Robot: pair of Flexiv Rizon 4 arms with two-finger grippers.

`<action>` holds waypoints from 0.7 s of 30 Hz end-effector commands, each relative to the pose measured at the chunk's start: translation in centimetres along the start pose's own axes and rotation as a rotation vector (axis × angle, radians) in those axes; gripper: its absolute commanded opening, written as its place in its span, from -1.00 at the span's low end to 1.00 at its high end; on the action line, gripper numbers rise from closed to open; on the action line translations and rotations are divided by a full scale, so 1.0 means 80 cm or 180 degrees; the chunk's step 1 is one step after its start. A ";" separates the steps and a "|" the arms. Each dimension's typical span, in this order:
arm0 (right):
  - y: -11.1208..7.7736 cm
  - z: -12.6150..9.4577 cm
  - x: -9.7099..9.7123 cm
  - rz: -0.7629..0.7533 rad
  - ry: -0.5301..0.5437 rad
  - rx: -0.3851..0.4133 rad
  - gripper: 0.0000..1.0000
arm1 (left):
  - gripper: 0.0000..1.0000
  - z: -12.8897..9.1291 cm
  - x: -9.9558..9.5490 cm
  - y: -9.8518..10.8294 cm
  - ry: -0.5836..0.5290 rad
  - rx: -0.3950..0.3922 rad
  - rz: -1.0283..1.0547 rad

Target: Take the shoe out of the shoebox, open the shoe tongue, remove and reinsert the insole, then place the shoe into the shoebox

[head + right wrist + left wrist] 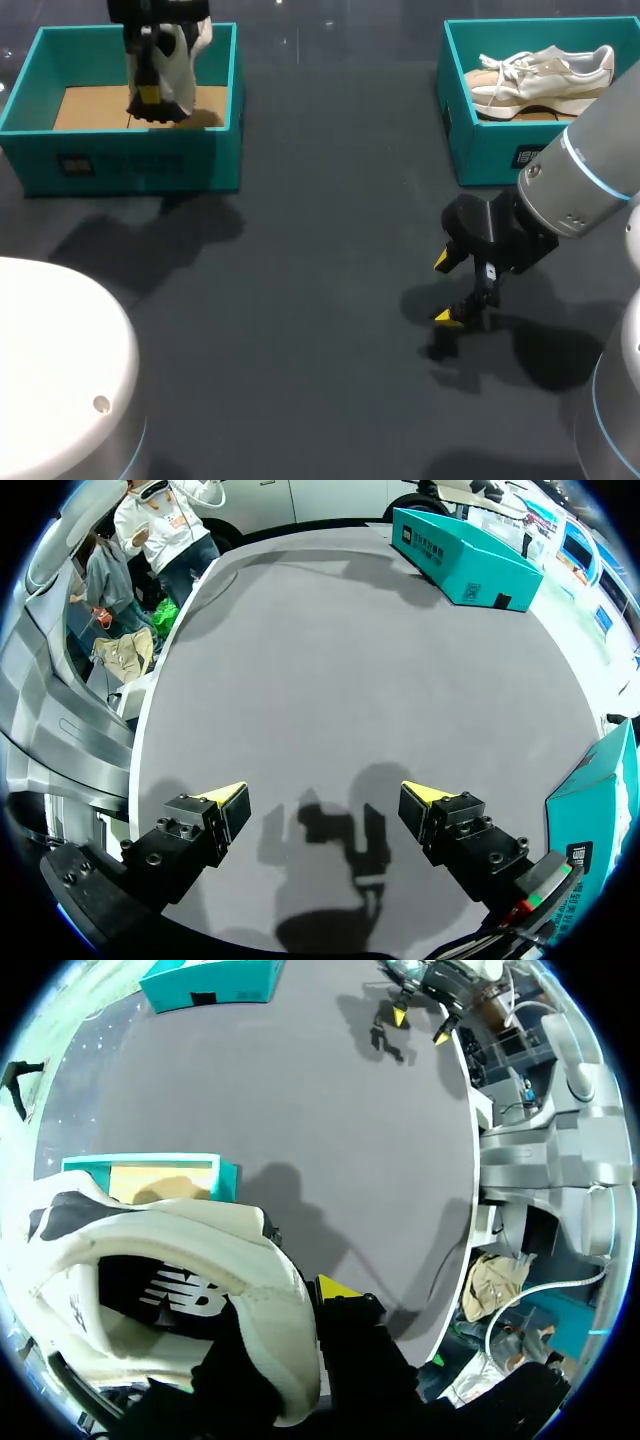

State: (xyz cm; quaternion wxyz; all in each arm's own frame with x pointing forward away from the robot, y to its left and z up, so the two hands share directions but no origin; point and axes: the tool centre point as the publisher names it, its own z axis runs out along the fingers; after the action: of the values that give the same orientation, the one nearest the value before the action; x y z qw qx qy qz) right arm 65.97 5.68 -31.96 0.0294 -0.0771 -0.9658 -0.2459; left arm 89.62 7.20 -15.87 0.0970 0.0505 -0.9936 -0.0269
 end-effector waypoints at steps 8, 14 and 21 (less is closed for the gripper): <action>0.000 0.001 0.001 0.0003 -0.0008 0.0007 1.00 | -1.00 -0.016 -0.116 0.121 0.0175 0.0173 0.0017; 0.000 0.001 0.001 0.0003 -0.0008 0.0007 1.00 | -1.00 -0.015 -0.161 0.171 0.0174 0.0178 0.0049; 0.000 0.001 0.001 0.0003 -0.0008 0.0007 1.00 | -1.00 -0.011 -0.178 0.186 0.0244 0.0158 0.0469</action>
State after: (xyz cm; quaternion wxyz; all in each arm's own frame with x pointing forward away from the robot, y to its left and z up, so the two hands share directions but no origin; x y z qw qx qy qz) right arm 65.97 5.68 -31.96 0.0294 -0.0771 -0.9658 -0.2459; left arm 101.46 23.28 -16.83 0.1109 0.0001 -0.9938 0.0088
